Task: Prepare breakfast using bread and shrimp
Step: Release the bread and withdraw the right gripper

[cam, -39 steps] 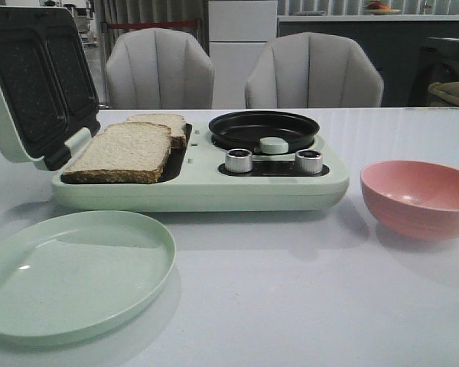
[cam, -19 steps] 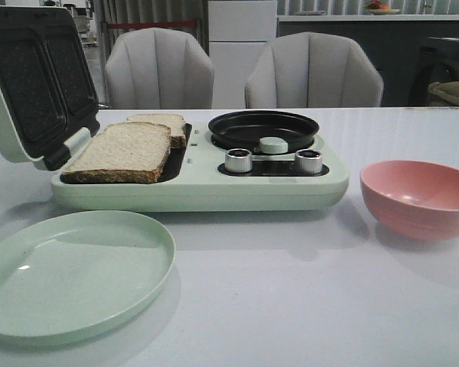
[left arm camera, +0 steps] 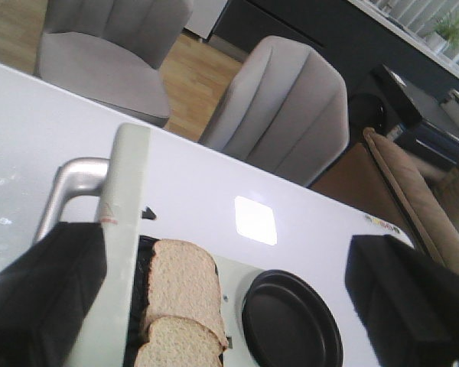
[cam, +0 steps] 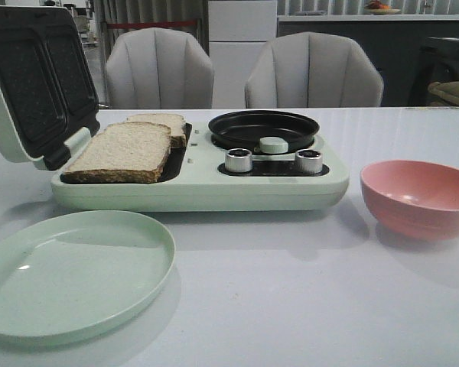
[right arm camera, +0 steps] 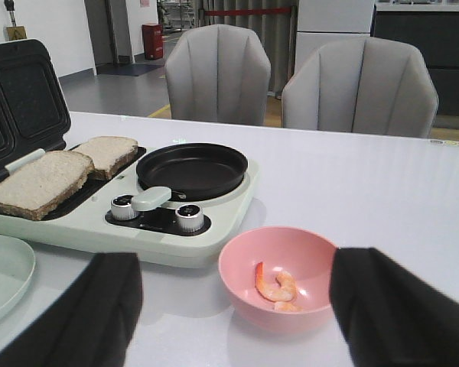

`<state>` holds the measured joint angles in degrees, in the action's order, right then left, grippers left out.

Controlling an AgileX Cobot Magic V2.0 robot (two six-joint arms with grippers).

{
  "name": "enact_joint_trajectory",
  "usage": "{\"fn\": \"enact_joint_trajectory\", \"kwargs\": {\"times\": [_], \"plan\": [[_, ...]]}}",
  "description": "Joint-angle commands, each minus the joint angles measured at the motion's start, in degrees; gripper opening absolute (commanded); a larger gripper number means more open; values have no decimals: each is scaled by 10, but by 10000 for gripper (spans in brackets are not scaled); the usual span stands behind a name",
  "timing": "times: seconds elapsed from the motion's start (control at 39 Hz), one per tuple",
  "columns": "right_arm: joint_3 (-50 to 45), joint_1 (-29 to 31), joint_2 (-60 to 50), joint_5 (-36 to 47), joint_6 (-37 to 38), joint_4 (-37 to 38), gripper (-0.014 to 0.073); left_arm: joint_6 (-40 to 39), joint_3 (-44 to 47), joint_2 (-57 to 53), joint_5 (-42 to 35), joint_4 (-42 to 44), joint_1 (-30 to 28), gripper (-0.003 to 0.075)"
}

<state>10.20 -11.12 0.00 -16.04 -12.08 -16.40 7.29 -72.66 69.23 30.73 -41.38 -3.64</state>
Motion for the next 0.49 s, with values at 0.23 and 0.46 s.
{"fn": "enact_joint_trajectory", "kwargs": {"times": [0.23, 0.46], "plan": [[15, 0, 7, 39, -1, -2, 605, 197, -30, 105, 119, -359, -141, 689], [15, 0, 7, 39, -1, -2, 605, 234, -30, 167, 140, -394, -155, 605]]}}
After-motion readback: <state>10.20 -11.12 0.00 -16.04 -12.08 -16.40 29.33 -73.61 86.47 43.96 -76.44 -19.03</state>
